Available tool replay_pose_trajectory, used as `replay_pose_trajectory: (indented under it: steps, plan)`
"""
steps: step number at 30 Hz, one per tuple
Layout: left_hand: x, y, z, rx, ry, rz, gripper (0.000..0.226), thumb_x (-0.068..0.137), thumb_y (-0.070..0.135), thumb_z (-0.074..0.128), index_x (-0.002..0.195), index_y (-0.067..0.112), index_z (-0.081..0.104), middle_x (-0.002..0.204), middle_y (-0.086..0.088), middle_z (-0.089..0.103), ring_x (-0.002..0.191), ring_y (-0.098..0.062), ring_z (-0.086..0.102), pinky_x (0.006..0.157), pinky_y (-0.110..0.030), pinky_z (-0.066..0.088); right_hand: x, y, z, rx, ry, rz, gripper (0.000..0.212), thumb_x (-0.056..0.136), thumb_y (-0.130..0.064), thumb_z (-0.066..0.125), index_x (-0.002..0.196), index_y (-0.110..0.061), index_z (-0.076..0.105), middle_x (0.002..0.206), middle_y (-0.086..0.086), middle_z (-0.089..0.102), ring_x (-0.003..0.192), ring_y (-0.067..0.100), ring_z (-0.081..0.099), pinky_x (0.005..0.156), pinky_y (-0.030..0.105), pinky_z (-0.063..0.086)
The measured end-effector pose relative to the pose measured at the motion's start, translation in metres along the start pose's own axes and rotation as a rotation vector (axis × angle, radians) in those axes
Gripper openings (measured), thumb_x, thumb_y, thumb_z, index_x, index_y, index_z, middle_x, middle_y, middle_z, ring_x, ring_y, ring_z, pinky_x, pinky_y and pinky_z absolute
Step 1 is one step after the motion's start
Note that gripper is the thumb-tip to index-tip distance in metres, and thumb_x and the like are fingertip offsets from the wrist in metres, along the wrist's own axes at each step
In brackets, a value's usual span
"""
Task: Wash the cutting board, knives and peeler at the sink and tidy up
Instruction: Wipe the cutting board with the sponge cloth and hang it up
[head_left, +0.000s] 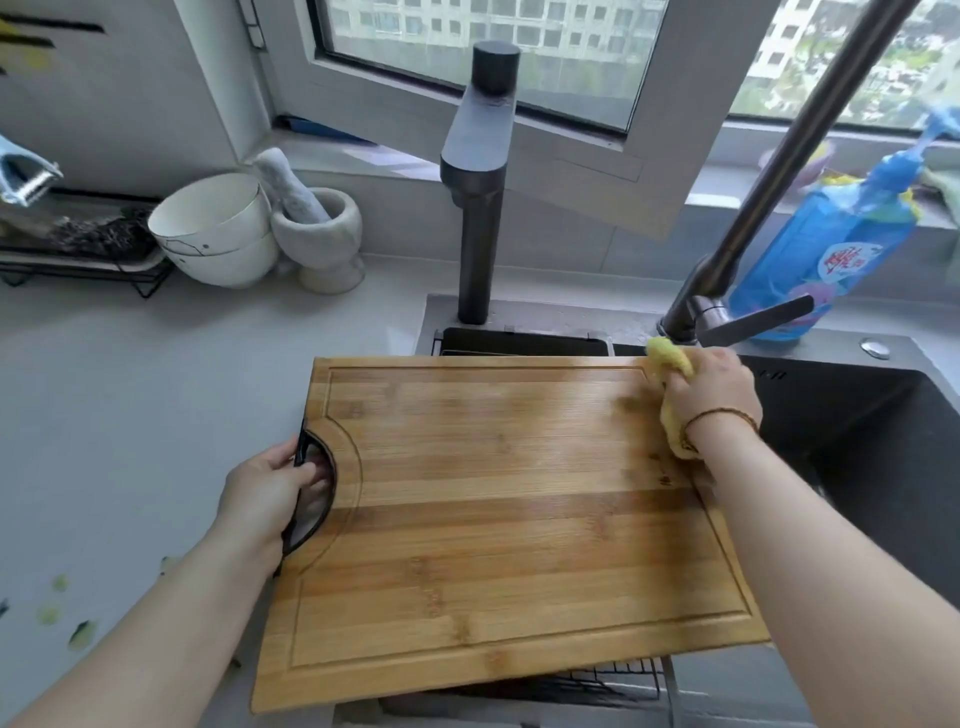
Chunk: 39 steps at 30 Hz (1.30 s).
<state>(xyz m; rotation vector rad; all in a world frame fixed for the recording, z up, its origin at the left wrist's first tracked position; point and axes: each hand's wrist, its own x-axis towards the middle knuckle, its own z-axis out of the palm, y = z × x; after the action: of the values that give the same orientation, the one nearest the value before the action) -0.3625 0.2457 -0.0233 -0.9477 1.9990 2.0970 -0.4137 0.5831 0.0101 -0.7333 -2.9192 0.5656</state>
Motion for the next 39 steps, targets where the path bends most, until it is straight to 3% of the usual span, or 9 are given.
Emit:
replay_pose_trajectory:
  steps: [3,7,11,19,24,26,30,34,39]
  plan:
    - [0.001,0.000,-0.001,0.167,0.080,0.063,0.041,0.087,-0.009,0.049,0.126,0.004,0.054,0.115,-0.014,0.062,0.088,-0.023,0.057,0.081,-0.029,0.044,0.013,-0.003,0.009,-0.042,-0.100,0.004,0.038,0.095,-0.037,0.040,0.129,-0.022,0.049,0.131,0.012,0.043,0.121,0.033,0.040,0.094,0.049,0.041]
    - [-0.001,0.007,0.000,0.445,0.164,0.216,0.034,0.089,-0.001,0.052,0.122,0.004,0.059,0.119,-0.012,0.061,0.102,-0.021,0.053,0.082,-0.026,0.035,0.014,0.002,0.023,-0.054,-0.081,-0.028,0.038,0.094,-0.036,0.042,0.131,-0.025,0.047,0.133,0.010,0.042,0.119,0.032,0.041,0.093,0.049,0.044]
    - [0.001,0.006,0.005,0.569,0.213,0.287,0.032,0.091,0.008,0.052,0.123,0.003,0.058,0.125,-0.014,0.058,0.117,-0.029,0.050,0.086,-0.026,0.034,0.014,0.006,0.019,-0.032,-0.122,-0.036,0.038,0.095,-0.033,0.043,0.132,-0.026,0.045,0.135,0.009,0.040,0.120,0.031,0.042,0.090,0.046,0.043]
    - [0.017,-0.003,0.008,0.763,0.251,0.338,0.028,0.091,0.011,0.051,0.114,0.005,0.065,0.109,-0.020,0.063,0.109,-0.035,0.048,0.088,-0.033,0.038,0.008,0.008,0.017,-0.021,-0.114,-0.050,0.039,0.094,-0.035,0.043,0.132,-0.028,0.046,0.132,0.010,0.042,0.118,0.031,0.041,0.088,0.044,0.043]
    - [0.008,-0.001,0.009,0.976,0.304,0.429,0.038,0.093,0.020,0.048,0.128,0.007,0.053,0.135,-0.014,0.048,0.125,-0.033,0.033,0.103,-0.036,0.025,0.006,0.005,0.017,-0.061,-0.114,-0.036,0.040,0.094,-0.034,0.044,0.134,-0.027,0.044,0.132,0.011,0.041,0.119,0.031,0.040,0.089,0.046,0.043]
    - [0.004,-0.006,0.011,1.051,0.253,0.499,0.042,0.094,0.022,0.047,0.132,0.006,0.047,0.140,-0.011,0.044,0.130,-0.030,0.032,0.108,-0.037,0.019,0.004,0.000,0.018,-0.126,-0.084,-0.014,0.039,0.094,-0.032,0.044,0.133,-0.025,0.045,0.131,0.012,0.041,0.117,0.032,0.041,0.091,0.047,0.043]
    - [0.005,-0.017,0.012,1.020,0.187,0.517,0.039,0.097,0.014,0.038,0.134,0.004,0.045,0.143,-0.009,0.042,0.136,-0.022,0.030,0.114,-0.032,0.002,-0.005,-0.032,0.024,-0.195,-0.047,-0.012,0.034,0.096,-0.024,0.039,0.127,-0.014,0.048,0.129,0.014,0.042,0.115,0.034,0.044,0.090,0.043,0.042]
    - [0.007,-0.017,0.011,0.962,0.141,0.525,0.039,0.096,0.009,0.037,0.134,0.000,0.044,0.145,-0.011,0.039,0.137,-0.023,0.029,0.115,-0.031,0.004,-0.030,-0.096,0.052,-0.189,-0.141,-0.173,0.033,0.095,-0.015,0.034,0.125,-0.013,0.049,0.132,0.012,0.040,0.118,0.033,0.045,0.090,0.037,0.042]
    - [0.009,-0.021,0.011,1.005,0.153,0.551,0.041,0.094,0.010,0.043,0.134,0.001,0.045,0.145,-0.010,0.039,0.136,-0.024,0.030,0.116,-0.035,0.007,-0.090,-0.182,0.093,-0.196,-0.286,-0.606,0.032,0.095,-0.015,0.035,0.123,-0.013,0.050,0.130,0.011,0.040,0.118,0.030,0.041,0.095,0.037,0.037]
